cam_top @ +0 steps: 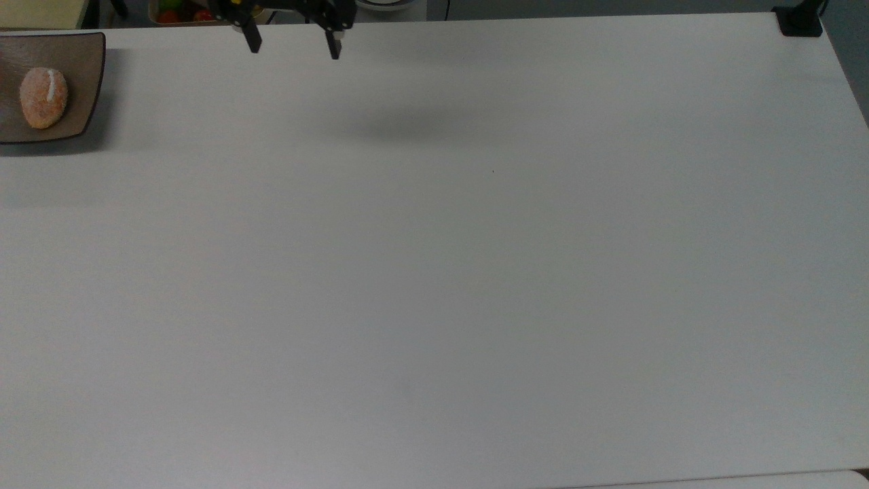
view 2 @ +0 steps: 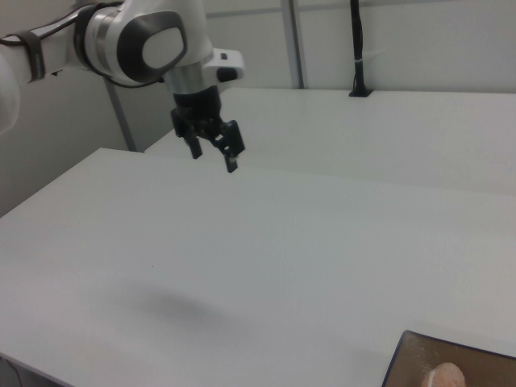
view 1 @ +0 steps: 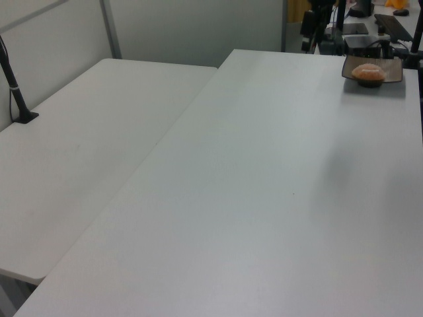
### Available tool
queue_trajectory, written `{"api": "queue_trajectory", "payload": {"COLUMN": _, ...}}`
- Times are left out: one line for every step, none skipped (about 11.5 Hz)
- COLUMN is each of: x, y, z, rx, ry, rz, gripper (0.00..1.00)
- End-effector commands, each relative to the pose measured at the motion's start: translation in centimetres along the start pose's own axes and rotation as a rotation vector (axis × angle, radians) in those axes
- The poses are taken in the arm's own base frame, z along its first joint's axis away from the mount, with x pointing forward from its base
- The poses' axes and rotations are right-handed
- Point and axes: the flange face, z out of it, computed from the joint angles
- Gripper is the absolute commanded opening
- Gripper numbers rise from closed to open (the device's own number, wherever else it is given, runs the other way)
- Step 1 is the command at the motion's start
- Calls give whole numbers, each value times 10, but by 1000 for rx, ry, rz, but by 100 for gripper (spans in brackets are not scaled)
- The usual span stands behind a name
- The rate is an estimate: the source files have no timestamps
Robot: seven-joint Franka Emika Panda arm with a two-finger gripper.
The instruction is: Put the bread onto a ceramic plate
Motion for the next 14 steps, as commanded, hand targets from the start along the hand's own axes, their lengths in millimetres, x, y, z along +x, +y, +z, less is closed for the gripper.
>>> {"api": "queue_trajectory", "payload": {"x": -13, "y": -29, "z": 25, "rx": -1, "ry": -54, "rz": -41, "gripper": 100}}
{"api": "queue_trajectory", "payload": {"x": -14, "y": -31, "z": 29, "rx": -4, "ry": -62, "rz": -48, "gripper": 100}}
{"api": "queue_trajectory", "payload": {"x": -13, "y": -30, "z": 28, "rx": -9, "ry": -59, "rz": -49, "gripper": 100}}
{"api": "queue_trajectory", "payload": {"x": -14, "y": -29, "z": 27, "rx": -36, "ry": -56, "rz": -56, "gripper": 100}}
{"api": "queue_trajectory", "payload": {"x": -13, "y": -27, "z": 26, "rx": -63, "ry": -53, "rz": -65, "gripper": 100}}
{"api": "queue_trajectory", "payload": {"x": -13, "y": -26, "z": 27, "rx": -63, "ry": -56, "rz": -71, "gripper": 100}}
{"api": "queue_trajectory", "payload": {"x": -13, "y": -26, "z": 26, "rx": -64, "ry": -56, "rz": -63, "gripper": 100}}
{"api": "queue_trajectory", "payload": {"x": -13, "y": -26, "z": 26, "rx": -64, "ry": -54, "rz": -62, "gripper": 100}}
{"api": "queue_trajectory", "payload": {"x": -13, "y": -26, "z": 25, "rx": -63, "ry": -51, "rz": -61, "gripper": 100}}
{"api": "queue_trajectory", "payload": {"x": -13, "y": -26, "z": 24, "rx": -60, "ry": -50, "rz": -60, "gripper": 100}}
{"api": "queue_trajectory", "payload": {"x": -13, "y": -26, "z": 24, "rx": -60, "ry": -51, "rz": -64, "gripper": 100}}
{"api": "queue_trajectory", "payload": {"x": -13, "y": -23, "z": 24, "rx": -59, "ry": -50, "rz": -64, "gripper": 100}}
{"api": "queue_trajectory", "payload": {"x": -12, "y": -24, "z": 24, "rx": -65, "ry": -46, "rz": -67, "gripper": 100}}
{"api": "queue_trajectory", "payload": {"x": -13, "y": -24, "z": 23, "rx": -68, "ry": -46, "rz": -68, "gripper": 100}}
